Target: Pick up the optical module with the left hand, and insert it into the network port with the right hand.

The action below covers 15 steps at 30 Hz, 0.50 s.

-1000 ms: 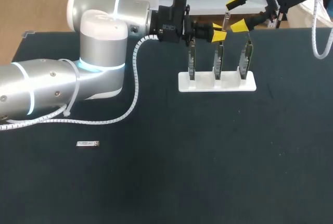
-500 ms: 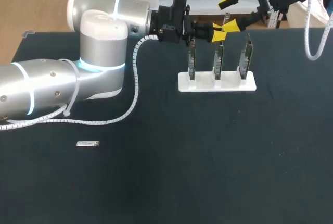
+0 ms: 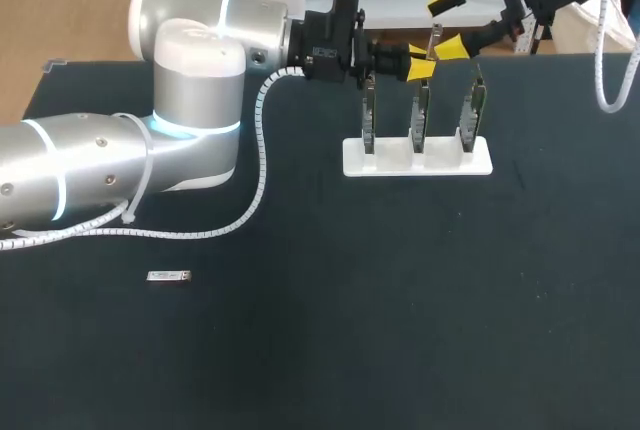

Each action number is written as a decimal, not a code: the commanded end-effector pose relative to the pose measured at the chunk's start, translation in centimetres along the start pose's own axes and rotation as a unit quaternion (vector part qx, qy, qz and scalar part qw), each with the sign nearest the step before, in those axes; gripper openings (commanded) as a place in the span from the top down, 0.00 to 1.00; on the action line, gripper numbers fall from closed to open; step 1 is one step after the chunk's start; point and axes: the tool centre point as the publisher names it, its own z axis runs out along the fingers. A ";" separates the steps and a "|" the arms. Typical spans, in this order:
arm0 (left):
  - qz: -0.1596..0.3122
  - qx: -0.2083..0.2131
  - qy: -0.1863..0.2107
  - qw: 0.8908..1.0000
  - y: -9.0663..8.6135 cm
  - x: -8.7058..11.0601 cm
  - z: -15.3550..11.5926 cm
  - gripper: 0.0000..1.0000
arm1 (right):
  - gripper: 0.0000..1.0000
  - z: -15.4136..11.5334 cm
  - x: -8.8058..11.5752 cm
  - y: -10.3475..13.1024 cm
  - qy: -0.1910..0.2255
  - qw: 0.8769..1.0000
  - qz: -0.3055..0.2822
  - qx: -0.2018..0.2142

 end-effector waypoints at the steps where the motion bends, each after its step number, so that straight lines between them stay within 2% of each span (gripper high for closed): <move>1: 0.000 0.001 0.000 1.000 0.1 0.0 0.0 1.00 | 0.00 -0.1 0.1 0.1 0.000 1.000 0.001 -0.001; 15: 0.000 0.001 0.000 1.000 0.1 0.0 0.0 1.00 | 0.00 0.2 0.3 0.2 -0.001 1.000 0.008 -0.004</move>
